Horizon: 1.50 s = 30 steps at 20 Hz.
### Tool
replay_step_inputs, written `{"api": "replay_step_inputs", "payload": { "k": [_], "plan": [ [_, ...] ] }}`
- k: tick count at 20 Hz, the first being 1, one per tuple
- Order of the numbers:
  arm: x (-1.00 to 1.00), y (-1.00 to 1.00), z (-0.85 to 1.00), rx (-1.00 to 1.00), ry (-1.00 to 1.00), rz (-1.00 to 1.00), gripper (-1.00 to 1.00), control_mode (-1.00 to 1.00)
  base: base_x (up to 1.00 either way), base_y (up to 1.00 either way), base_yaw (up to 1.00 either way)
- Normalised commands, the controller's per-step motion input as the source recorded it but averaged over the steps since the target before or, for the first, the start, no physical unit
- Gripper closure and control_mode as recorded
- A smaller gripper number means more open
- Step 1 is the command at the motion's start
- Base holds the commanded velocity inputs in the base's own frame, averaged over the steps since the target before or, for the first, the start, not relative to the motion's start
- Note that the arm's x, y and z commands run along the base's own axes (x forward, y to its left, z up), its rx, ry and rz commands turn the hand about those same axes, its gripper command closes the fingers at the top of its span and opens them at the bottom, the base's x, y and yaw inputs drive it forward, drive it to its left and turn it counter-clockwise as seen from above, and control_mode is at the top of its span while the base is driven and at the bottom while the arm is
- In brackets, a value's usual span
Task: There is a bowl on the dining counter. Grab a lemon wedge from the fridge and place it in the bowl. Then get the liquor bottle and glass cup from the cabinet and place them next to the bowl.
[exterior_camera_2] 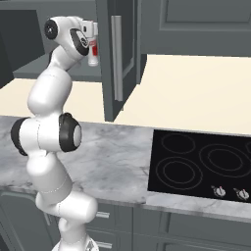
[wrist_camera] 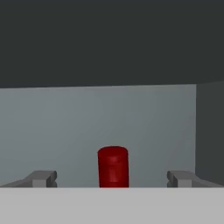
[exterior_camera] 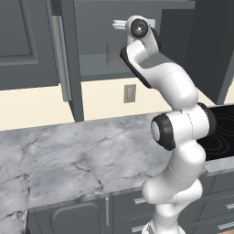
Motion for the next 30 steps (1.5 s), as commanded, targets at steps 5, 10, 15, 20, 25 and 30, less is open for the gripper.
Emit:
{"api": "replay_step_inputs", "payload": {
  "k": [5,10,15,20,25,30],
  "plan": [
    [0.09,0.0,0.0,0.0,0.0,0.0,-1.0,-1.0,0.0,0.0,0.0],
    [0.02,0.0,-0.03,0.0,0.0,0.01,1.0,-1.0,0.0,0.0,0.0],
    [0.0,0.0,-0.02,0.0,0.0,0.0,1.0,-1.0,0.0,0.0,0.0],
    [0.0,0.0,0.0,0.0,0.0,0.0,1.0,-1.0,0.0,0.0,0.0],
    [0.0,0.0,0.0,0.0,0.0,0.0,1.0,-1.0,0.0,0.0,0.0],
    [-0.08,0.0,0.0,0.0,0.0,0.0,1.0,-1.0,0.0,0.0,0.0]
  ]
}}
